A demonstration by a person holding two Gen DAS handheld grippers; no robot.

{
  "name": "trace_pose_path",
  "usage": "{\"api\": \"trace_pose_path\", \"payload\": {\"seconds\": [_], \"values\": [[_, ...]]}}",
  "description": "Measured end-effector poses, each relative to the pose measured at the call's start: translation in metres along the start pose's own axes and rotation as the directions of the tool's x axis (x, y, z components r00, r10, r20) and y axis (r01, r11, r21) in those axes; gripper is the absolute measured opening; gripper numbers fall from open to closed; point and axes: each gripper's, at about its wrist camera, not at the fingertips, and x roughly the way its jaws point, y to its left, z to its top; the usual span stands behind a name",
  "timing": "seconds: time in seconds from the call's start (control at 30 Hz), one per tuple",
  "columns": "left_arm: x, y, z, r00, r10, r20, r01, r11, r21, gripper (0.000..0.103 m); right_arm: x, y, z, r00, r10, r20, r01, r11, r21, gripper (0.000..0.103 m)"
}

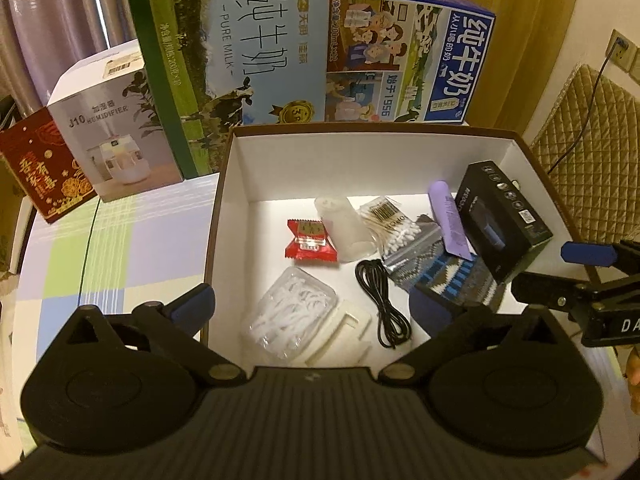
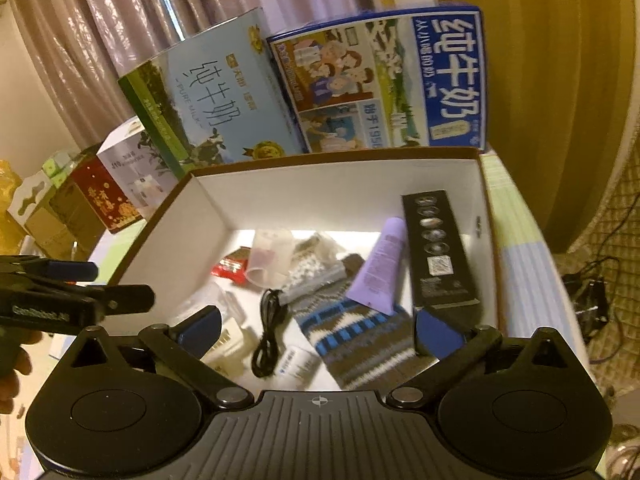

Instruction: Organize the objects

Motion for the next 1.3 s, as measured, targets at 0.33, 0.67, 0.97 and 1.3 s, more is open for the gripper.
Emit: {"api": "trace_pose_path", "payload": {"seconds": [0.33, 0.67, 0.97, 1.3], "values": [[-0.026, -0.012, -0.023, 1.000, 0.028, 0.001, -0.028, 1.000, -0.009, 0.102, -0.029, -0.004, -0.020, 0.999, -0.046, -0.004, 0.046, 0.999, 0.017, 0.101], [-0.054, -0.025, -0.047, 0.998, 0.049, 0.039, -0.048, 0.998, -0.033, 0.102, -0.056, -0.001, -0.037, 0.998, -0.063, -0.003, 0.063, 0.998, 0.008, 0.101], [-0.083, -0.040, -0.068, 0.997, 0.043, 0.066, -0.041, 0.998, -0.038, 0.102, -0.081, 0.002, -0.049, 0.998, -0.066, 0.011, 0.066, 0.998, -0.004, 0.101], [-0.118, -0.059, -0.098, 0.996, 0.058, 0.064, -0.054, 0.997, -0.063, 0.102, -0.118, 0.003, -0.067, 0.998, -0.042, 0.036, 0.042, 0.999, -0.015, 0.101]]}}
